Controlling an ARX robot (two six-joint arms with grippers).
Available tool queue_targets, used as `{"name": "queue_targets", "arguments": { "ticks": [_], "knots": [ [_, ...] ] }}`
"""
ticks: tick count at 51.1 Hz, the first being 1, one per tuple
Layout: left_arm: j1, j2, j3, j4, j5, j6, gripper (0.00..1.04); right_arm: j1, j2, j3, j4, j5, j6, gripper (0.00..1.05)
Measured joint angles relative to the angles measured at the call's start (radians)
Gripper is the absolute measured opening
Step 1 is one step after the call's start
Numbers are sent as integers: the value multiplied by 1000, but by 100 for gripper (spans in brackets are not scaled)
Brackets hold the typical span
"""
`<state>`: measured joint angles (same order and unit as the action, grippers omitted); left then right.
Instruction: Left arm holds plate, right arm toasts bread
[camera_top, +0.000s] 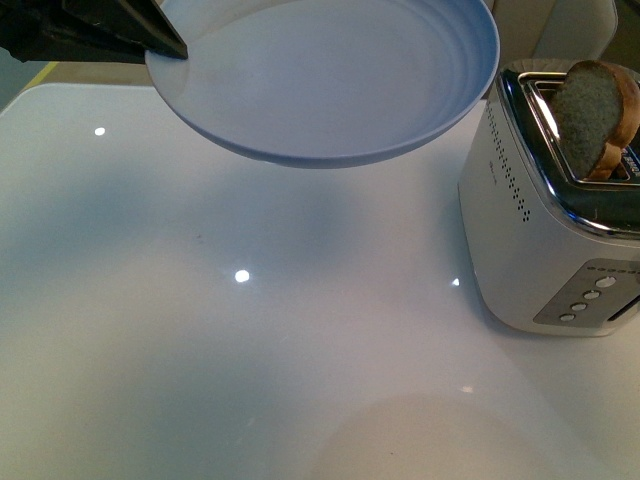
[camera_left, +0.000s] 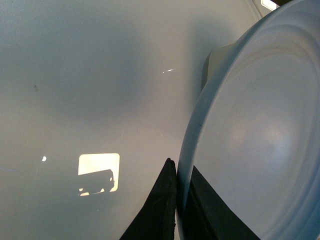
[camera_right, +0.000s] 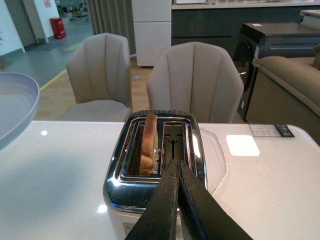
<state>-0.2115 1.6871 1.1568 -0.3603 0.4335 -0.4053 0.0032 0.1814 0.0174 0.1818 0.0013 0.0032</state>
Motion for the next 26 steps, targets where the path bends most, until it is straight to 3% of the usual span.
{"name": "queue_targets", "arguments": {
  "ticks": [5,15,19,26],
  "knots": [
    [-3,0,0,0,0,0,3,0,-133,0,-163,1,0,2],
    [-5,0,2,0,1,0,3,0,-174,0,-180,0,-1,3],
    [-5,0,2,0,0,0,3,0,-174,0,-180,0,0,15],
    [-4,0,2,0,0,1,3,0,-175,0,-180,0,0,45]
  ]
}}
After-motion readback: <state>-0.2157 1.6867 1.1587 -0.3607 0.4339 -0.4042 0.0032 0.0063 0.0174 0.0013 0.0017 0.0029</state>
